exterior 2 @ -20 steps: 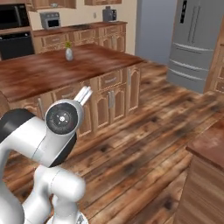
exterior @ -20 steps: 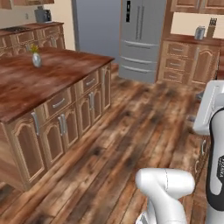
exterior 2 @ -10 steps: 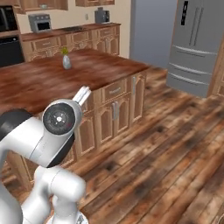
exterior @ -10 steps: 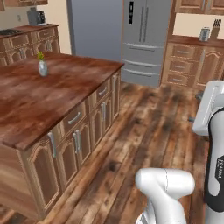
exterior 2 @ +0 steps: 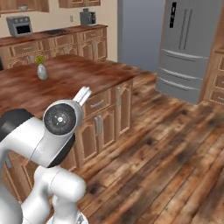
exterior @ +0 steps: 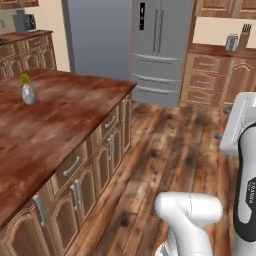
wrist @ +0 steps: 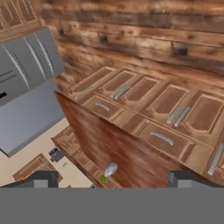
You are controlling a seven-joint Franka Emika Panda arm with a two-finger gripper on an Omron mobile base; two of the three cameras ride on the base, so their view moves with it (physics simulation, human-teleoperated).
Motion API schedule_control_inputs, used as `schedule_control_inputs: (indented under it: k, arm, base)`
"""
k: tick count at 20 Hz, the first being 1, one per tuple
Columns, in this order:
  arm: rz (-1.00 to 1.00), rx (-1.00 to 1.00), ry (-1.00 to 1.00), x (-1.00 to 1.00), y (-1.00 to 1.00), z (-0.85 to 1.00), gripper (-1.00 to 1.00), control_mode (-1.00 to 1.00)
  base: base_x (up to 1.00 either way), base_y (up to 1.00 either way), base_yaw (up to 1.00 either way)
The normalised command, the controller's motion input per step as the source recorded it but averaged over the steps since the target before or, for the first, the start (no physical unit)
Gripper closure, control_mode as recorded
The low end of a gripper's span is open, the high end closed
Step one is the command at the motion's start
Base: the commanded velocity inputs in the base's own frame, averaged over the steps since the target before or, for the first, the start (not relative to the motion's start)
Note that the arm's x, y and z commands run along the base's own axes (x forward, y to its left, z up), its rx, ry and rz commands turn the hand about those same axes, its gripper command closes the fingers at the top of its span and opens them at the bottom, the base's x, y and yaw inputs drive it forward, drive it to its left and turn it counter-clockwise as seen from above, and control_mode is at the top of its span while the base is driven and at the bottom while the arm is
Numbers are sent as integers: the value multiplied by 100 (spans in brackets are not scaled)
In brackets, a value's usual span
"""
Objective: Retrieve the tupperware and aluminum foil from the cabinet and place them on the dining counter near the plate with mushroom and sweet potato to prepare for storing leftovers.
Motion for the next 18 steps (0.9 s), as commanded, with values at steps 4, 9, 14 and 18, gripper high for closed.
schedule_control_inputs:
  k: [4, 9, 14, 18]
  arm:
    - [0, 0, 0, 0, 0, 0, -100, 100]
    - [0, 0, 0, 0, 0, 0, -100, 100]
    - [0, 0, 0, 0, 0, 0, -100, 100]
    - [0, 0, 0, 0, 0, 0, -100, 100]
  base:
    - [100, -21, -26]
    - [100, -10, -36]
    - [100, 0, -41]
    - [100, 1, -43]
